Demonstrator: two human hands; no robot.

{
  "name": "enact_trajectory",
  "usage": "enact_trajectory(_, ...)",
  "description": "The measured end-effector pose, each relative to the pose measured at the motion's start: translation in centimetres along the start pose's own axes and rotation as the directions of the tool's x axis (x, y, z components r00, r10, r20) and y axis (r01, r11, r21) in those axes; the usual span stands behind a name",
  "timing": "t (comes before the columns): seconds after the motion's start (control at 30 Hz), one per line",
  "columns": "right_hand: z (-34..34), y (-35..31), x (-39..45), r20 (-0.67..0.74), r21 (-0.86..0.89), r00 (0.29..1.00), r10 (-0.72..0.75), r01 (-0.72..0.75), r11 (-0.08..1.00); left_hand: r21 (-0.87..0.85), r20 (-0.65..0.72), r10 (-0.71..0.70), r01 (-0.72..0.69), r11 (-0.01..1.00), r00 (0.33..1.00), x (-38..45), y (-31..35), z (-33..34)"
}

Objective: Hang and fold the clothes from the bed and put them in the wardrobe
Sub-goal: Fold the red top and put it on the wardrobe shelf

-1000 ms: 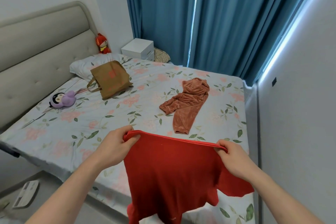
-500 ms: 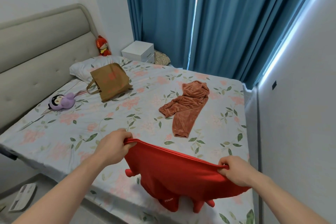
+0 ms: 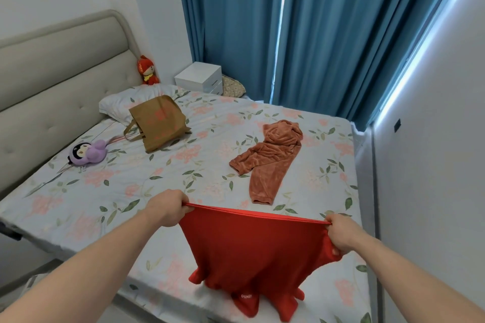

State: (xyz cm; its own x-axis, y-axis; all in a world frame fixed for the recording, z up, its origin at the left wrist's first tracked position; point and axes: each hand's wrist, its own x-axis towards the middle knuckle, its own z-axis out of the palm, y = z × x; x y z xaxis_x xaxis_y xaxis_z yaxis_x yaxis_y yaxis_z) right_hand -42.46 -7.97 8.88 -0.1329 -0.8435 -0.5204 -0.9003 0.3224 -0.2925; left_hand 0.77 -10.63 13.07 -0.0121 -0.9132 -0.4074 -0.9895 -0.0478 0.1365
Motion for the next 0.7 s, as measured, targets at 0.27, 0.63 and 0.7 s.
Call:
enact_trajectory(0.27, -11.0, -5.5, 3.4, -0.389, 0.245, 0.919, -0.063, 0.169, 0.955, -0.364, -0.271, -0.07, -0.035, 0.931, 0.96, 4.3, 3.5, -10.7)
enact_trajectory(0.63, -26.1, -10.6, -1.5, -0.827, 0.189, 0.549, -0.122, 0.475, 0.859, -0.444, -0.724, -0.066, -0.391, 0.806, 0.686, 1.4, 8.1, -26.4)
enact_trajectory(0.7, -26.4, -10.1, -2.2, -0.84, 0.162, 0.524, -0.139, 0.487, 0.858, -0.439, -0.73, -0.054, -0.407, 0.801, 0.682, 0.8, 8.4, -26.6)
